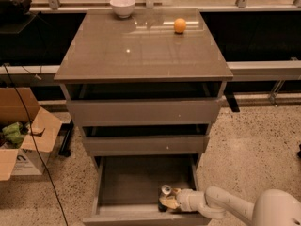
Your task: Pick redbull can from bottom drawer and place on counter
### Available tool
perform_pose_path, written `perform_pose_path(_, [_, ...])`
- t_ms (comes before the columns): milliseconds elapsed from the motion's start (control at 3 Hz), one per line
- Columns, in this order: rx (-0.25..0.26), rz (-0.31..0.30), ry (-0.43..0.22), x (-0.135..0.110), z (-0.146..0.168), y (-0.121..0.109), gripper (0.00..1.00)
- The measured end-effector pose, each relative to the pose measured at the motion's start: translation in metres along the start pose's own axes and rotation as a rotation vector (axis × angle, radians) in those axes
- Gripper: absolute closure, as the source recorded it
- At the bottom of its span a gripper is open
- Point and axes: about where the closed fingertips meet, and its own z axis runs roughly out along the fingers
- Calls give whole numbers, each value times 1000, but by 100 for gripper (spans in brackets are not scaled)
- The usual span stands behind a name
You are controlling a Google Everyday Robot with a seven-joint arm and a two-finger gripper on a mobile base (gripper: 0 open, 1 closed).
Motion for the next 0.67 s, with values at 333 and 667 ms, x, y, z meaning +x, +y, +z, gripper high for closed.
perform_pose_path(333, [-46, 24, -78, -37, -19, 24, 96])
perform_pose_path(667, [-101, -24, -154, -100, -64, 62, 100])
